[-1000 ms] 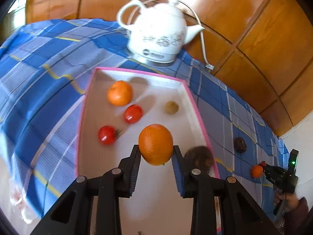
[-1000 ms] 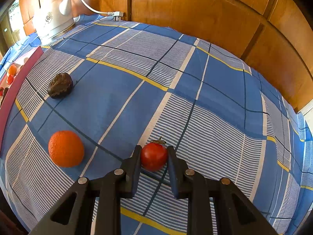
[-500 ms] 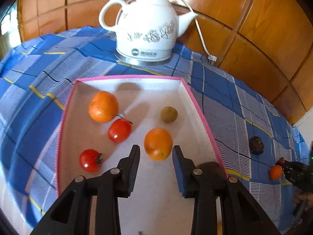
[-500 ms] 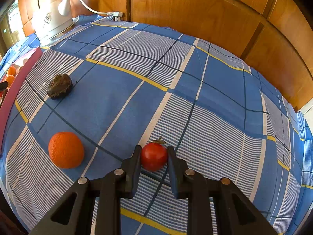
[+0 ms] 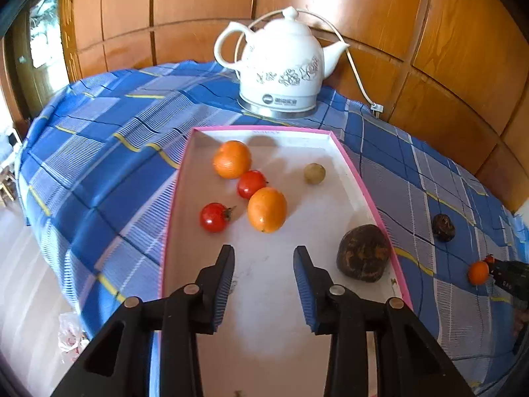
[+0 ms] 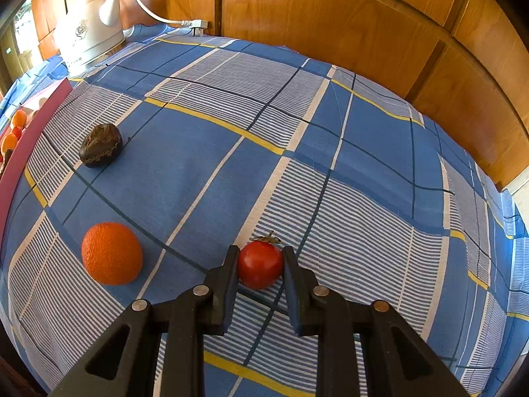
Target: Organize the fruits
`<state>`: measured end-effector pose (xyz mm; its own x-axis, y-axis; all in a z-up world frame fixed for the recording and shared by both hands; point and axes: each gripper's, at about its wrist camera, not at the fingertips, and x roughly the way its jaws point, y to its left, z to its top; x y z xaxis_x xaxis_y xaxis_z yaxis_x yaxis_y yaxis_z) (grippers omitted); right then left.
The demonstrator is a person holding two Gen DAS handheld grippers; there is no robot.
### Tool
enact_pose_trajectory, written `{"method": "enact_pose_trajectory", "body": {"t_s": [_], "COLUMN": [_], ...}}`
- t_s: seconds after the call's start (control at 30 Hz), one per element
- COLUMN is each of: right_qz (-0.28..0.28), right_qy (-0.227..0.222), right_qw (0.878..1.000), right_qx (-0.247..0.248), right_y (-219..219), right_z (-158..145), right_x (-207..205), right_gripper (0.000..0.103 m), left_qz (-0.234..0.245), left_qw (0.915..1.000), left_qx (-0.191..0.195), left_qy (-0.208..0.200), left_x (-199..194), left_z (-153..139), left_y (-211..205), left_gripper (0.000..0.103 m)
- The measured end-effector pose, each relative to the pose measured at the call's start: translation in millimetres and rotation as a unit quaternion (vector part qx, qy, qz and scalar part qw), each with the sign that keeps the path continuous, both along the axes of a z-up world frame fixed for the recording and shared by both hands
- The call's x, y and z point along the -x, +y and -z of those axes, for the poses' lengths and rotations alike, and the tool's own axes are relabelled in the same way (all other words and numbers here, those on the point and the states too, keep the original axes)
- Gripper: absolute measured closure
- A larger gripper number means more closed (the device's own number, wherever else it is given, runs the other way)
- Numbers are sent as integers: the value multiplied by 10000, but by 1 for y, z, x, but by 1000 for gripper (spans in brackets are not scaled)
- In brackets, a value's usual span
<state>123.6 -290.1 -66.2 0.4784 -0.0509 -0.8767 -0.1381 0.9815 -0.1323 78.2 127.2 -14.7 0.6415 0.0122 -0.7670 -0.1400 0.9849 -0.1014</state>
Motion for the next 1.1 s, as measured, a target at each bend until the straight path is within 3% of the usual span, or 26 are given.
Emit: {"method": "enact_pose_trajectory", "body": {"t_s": [0.47,0.53,1.1], "right_qz": [-27,-22,-46], "right_qy": [-58,-64,-85], "right_qw": [9999,9999,9999], "right_qx": [114,109,129], "right_y": [3,3,4], "right_z": [-1,-1,-2], "right_x": [3,3,4], "right_gripper": [78,78,78], "left_qz": [-199,-252,-498], "left_qw": [9991,9988,9962], "left_qx": [-197,-241,-489], "left_qy": [-332,-351,-517], "left_x": [35,39,50], "left_z": [-14,-14,-18], "left_y": [-2,-1,2], "left_gripper": [45,39,17]}}
